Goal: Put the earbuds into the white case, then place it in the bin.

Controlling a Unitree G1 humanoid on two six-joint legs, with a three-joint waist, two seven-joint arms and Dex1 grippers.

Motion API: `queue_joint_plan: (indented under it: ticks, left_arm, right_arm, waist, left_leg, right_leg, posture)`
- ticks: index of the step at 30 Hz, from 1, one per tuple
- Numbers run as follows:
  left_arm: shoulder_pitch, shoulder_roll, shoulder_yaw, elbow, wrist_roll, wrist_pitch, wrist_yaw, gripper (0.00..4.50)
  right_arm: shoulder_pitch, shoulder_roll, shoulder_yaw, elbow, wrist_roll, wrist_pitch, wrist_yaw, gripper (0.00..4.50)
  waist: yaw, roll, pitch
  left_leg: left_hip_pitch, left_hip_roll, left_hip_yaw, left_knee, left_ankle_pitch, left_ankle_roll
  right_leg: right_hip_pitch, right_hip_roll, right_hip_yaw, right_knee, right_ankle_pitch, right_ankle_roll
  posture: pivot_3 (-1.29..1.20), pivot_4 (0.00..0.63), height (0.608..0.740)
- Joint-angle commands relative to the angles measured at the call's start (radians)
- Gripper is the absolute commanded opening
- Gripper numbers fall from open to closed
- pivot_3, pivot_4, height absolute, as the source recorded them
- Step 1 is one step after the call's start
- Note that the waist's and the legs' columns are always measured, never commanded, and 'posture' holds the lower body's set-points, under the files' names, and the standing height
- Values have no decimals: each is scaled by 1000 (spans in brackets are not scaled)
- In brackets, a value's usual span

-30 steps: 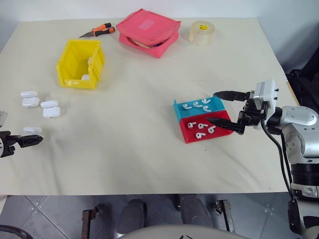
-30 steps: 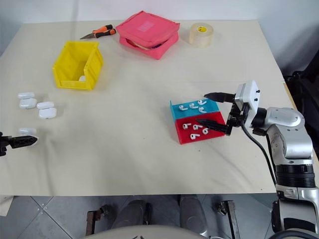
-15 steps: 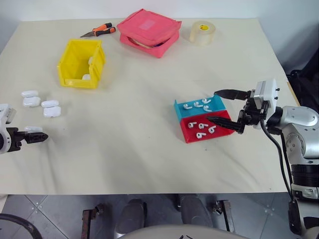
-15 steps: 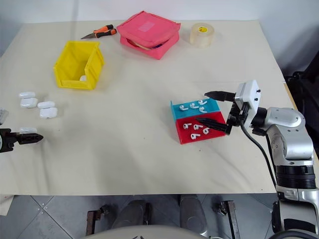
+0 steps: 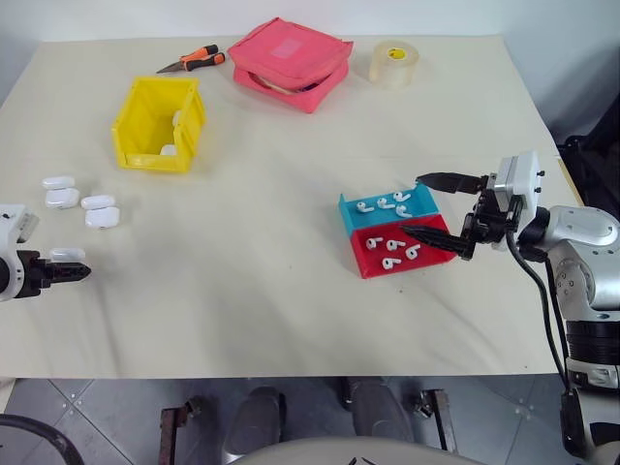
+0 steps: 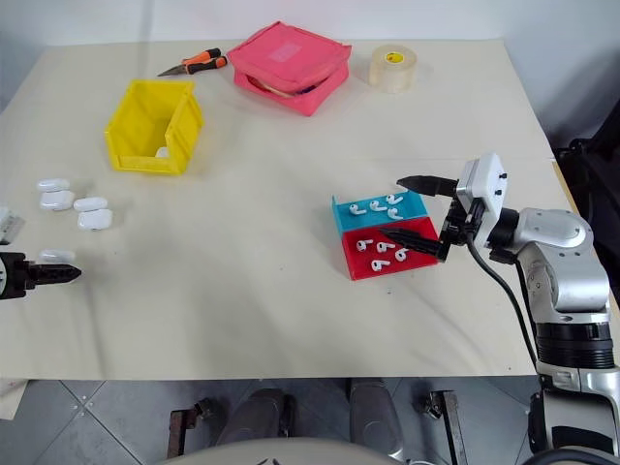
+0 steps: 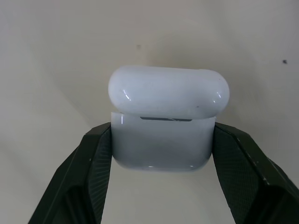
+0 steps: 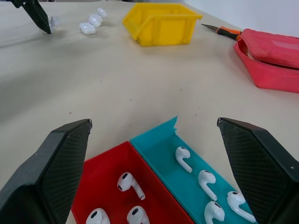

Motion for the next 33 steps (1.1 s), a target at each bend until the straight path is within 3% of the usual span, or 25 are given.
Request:
queue_joint_plan:
  ticks: [1, 5, 11, 23, 33]
  left_arm:
    - [61, -36, 146, -176, -73, -53, -36, 2799]
    - [128, -163, 310, -404, -175, -168, -65, 2799]
    - [53, -369, 317, -518, -270, -472, -147, 2799]
    - [-242, -666, 5, -191, -199, -1018, -476, 2799]
    - [-406, -873, -152, 83, -95, -1250, -551, 2799]
  right_arm:
    - [6, -25, -50, -70, 65, 29, 18, 4500]
    - [49, -48, -68, -130, 124, 60, 56, 4500]
    - [35, -19, -78, -228, 175, 112, -27, 4500]
    - [238, -40, -149, -386, 164, 117, -143, 4500]
    - [428, -76, -174, -497, 83, 141, -241, 4500]
  waist:
    - [1, 0, 0]
    - [9, 0, 0]
    - [9, 0, 0]
    - [29, -1, 0]
    - [40, -1, 0]
  left_leg:
    - [-1, 1, 0, 1, 0, 0]
    - [-4, 2, -2, 3, 0, 1]
    - [-5, 1, -2, 4, 0, 1]
    - [-9, -7, -2, 9, 0, 2]
    - [-13, -10, -1, 19, -1, 6]
  right_leg:
    - [0, 0, 0, 0, 0, 0]
    - [0, -2, -3, -2, 1, 1]
    - [0, -3, -3, -2, 1, 2]
    - [0, 1, -7, -4, 3, 5]
    - [3, 1, -10, -4, 4, 7]
  posture:
    - [0, 150, 740]
    - [0, 150, 740]
    - [0, 150, 740]
    - [0, 150, 740]
    - [0, 150, 740]
